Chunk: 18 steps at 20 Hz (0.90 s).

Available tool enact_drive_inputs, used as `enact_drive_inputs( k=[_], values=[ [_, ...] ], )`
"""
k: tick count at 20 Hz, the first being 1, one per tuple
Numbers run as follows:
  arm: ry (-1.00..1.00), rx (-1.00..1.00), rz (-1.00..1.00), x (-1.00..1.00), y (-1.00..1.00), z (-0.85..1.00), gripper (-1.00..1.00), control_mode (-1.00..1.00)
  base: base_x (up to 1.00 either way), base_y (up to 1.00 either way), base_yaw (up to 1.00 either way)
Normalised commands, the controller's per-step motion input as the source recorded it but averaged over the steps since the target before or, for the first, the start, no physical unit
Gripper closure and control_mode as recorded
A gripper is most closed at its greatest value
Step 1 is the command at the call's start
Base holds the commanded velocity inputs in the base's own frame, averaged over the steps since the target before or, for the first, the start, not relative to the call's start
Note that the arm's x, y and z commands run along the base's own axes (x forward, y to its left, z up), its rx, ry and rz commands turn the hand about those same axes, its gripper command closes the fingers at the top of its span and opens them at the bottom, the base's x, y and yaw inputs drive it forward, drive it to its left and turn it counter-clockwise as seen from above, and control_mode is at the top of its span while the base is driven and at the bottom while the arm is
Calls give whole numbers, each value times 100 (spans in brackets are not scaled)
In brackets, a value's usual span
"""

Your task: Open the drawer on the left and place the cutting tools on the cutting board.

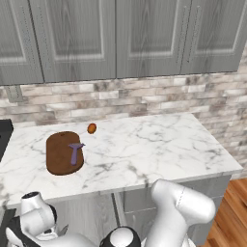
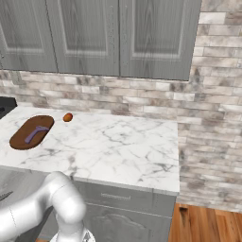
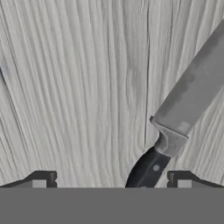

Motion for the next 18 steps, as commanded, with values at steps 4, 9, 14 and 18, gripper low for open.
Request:
enact_drive_inputs(
  k=[4, 9, 14, 18],
  values=[
    [0, 0, 0, -28, -3, -11, -100, -100, 0, 0, 0],
    [0, 0, -2, -23, -16, -1, -100, -100, 0, 0, 0],
    [0, 0, 0, 0, -33, 0, -100, -100, 0, 0, 0],
    [0, 0, 0, 0, -19, 0, -100, -100, 0, 0, 0]
  ],
)
